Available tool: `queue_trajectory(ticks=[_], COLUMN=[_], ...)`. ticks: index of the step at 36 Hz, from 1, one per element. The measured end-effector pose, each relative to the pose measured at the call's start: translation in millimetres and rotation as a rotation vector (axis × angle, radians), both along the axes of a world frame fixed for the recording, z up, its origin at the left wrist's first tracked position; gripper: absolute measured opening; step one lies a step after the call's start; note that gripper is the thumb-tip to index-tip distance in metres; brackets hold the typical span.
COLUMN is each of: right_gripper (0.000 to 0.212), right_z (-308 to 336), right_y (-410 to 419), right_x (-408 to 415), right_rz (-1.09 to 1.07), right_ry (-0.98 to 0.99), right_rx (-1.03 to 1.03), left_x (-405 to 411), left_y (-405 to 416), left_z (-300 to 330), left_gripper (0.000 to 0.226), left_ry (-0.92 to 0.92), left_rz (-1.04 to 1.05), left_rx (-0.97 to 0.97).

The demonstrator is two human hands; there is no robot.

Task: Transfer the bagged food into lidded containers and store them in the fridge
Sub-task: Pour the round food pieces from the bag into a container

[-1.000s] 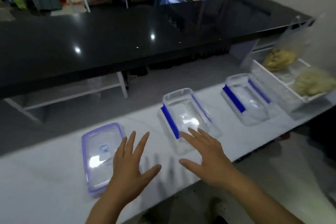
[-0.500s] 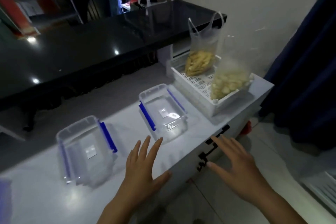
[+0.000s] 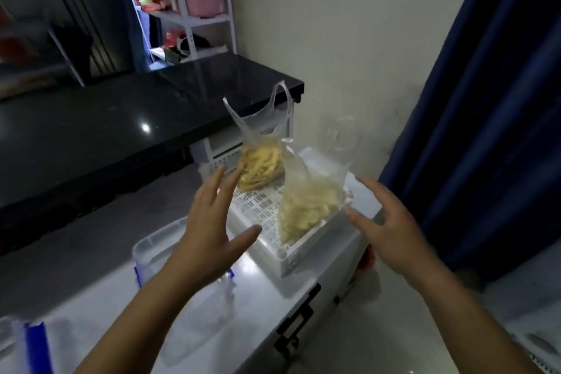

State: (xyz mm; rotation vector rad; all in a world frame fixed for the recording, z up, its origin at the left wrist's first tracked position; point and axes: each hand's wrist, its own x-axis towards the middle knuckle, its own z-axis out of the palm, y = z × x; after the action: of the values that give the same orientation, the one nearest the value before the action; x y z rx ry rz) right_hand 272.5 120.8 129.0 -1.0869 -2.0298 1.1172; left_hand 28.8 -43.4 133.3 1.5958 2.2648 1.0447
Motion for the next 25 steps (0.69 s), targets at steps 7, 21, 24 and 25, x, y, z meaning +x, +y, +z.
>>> queue_trajectory(ticks=[7,21,24,25], right_gripper=[0.053,0.008,0.019,0.024], right_z=[29.4,50.1,41.9,36.1], right_y=[102.4,151.0,143.9,143.2], right_x=[-44.2,-70.7,-50.5,-40.9], right_rz=[-0.223,0.160,0.217,0.182], right_ry=[0.259,0.115,0.057,0.061], right_rx=[-0.325,-0.212,-0.079,-0.036], left_x=[-21.3,7.0,12.7,12.9], left_y=[129.7,251.4,264.3,266.1], left_z=[14.7,10.6,18.4,22.2], left_gripper=[0.104,0.109,0.105,0.103], left_ry=[0.001,-0.050,-0.046,-0.041], left_rz=[0.009,0.037,0.119,0.151], left_rx=[0.093,0.146,0.203,0.239])
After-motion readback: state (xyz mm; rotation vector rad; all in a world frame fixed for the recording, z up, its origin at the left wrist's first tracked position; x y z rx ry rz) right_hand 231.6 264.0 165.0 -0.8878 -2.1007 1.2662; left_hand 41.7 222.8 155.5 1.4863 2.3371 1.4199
